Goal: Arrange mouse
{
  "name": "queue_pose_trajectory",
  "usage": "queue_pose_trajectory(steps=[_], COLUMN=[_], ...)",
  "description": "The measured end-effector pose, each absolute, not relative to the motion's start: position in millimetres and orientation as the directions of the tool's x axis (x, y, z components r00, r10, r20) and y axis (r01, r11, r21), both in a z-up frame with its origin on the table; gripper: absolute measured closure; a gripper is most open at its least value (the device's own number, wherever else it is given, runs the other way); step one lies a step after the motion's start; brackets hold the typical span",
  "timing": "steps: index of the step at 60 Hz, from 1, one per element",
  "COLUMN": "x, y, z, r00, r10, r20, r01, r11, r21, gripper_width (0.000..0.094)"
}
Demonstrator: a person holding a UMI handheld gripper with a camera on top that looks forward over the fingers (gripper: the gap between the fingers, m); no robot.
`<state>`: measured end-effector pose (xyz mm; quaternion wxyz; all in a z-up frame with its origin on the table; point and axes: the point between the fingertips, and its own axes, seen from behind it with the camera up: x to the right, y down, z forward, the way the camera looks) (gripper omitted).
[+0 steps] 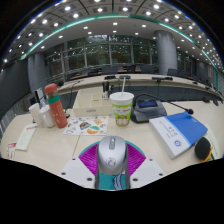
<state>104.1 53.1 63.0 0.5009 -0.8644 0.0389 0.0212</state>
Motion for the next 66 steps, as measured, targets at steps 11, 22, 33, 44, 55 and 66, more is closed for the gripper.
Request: queue_pose_trajectory(steps=[11,22,33,44,55,66], x=[98.7,99.5,101.6,87.7,73.7,60.3], y=[55.9,54.2,15.4,-79.4,-194.2,-296.7], z=[-4.2,-6.4,54.6,157.2,234.6,266.7], r00=[0.997,0.998,0.999,0.998,0.999,0.998], r10=[-0.032,-0.017,-0.033,-0.046,-0.05,-0.057], r20=[-0.069,-0.064,-0.035,-0.032,-0.006,0.0], r01=[-0.075,-0.061,-0.048,-0.052,-0.031,-0.03], r11=[-0.586,-0.598,-0.591,-0.571,-0.528,-0.517], r21=[-0.807,-0.799,-0.805,-0.819,-0.849,-0.855], gripper_width=[0.0571,0.0369,0.0074,0.0076,0.0076,0.0079])
